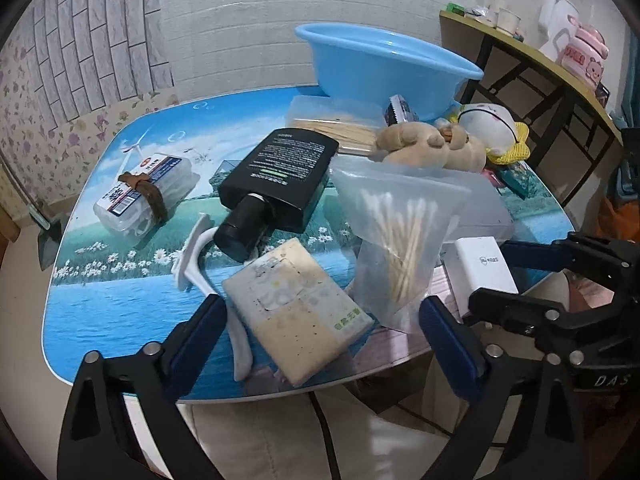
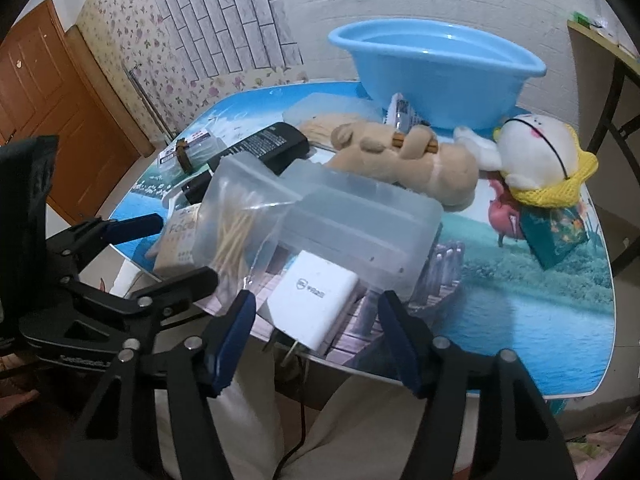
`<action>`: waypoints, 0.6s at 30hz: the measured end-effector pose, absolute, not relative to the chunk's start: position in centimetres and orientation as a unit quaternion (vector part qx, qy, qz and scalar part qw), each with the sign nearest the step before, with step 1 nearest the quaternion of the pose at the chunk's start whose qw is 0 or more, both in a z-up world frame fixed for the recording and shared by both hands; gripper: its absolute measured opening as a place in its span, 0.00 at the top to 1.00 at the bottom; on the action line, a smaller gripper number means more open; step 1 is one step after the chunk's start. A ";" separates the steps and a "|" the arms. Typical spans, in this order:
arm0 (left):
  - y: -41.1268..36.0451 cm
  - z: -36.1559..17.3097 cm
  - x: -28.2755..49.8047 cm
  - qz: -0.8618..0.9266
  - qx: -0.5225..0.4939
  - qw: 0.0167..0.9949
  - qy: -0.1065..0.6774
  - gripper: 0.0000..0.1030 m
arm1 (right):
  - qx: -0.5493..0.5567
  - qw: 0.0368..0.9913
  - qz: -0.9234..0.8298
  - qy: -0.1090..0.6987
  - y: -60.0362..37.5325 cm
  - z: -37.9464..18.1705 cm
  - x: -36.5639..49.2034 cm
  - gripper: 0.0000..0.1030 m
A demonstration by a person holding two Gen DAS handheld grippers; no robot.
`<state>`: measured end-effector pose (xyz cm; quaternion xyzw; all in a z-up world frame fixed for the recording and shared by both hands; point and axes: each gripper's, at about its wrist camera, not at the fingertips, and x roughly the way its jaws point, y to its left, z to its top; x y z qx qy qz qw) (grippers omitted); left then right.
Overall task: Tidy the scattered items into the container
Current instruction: 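Grasp the white charger with the right tool while the left tool approaches the cream Face box, then close the left tool on the cream Face box and lift it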
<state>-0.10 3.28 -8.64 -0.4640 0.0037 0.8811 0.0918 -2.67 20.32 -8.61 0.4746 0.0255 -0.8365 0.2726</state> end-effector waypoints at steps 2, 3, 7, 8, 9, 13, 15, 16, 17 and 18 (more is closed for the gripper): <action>3.4 -8.6 0.0 0.882 -0.462 0.091 0.012 0.16 | 0.479 0.284 -0.830 0.030 19.9 -8.8 -2.5 0.50; 3.4 -8.5 0.1 0.882 -0.462 0.090 0.015 0.18 | 0.479 0.284 -0.830 0.034 19.8 -8.8 -2.5 0.52; 2.6 -8.3 0.3 0.883 -0.462 0.084 0.010 0.28 | 0.484 0.281 -0.828 0.034 20.5 -8.8 -2.5 0.53; 2.4 -8.3 0.4 0.883 -0.462 0.080 0.011 0.28 | 0.485 0.278 -0.828 0.033 20.8 -8.8 -2.6 0.53; 2.1 -8.3 0.5 0.883 -0.463 0.074 0.012 0.28 | 0.487 0.274 -0.829 0.032 21.2 -8.8 -2.6 0.53; 1.1 -8.5 0.9 0.881 -0.470 0.061 0.005 0.28 | 0.493 0.263 -0.829 0.016 23.0 -8.8 -2.7 0.54; 0.9 -8.6 1.0 0.880 -0.471 0.059 0.004 0.28 | 0.495 0.260 -0.829 0.005 23.6 -8.8 -2.6 0.54; 1.0 -8.7 1.1 0.880 -0.471 0.058 0.006 0.28 | 0.496 0.259 -0.829 0.001 23.9 -8.8 -2.6 0.54; 1.1 -8.7 1.1 0.880 -0.472 0.058 0.008 0.28 | 0.496 0.258 -0.829 0.002 23.9 -8.8 -2.6 0.53; 1.3 -8.8 1.0 0.880 -0.472 0.056 0.013 0.28 | 0.496 0.257 -0.830 0.005 23.7 -8.8 -2.6 0.53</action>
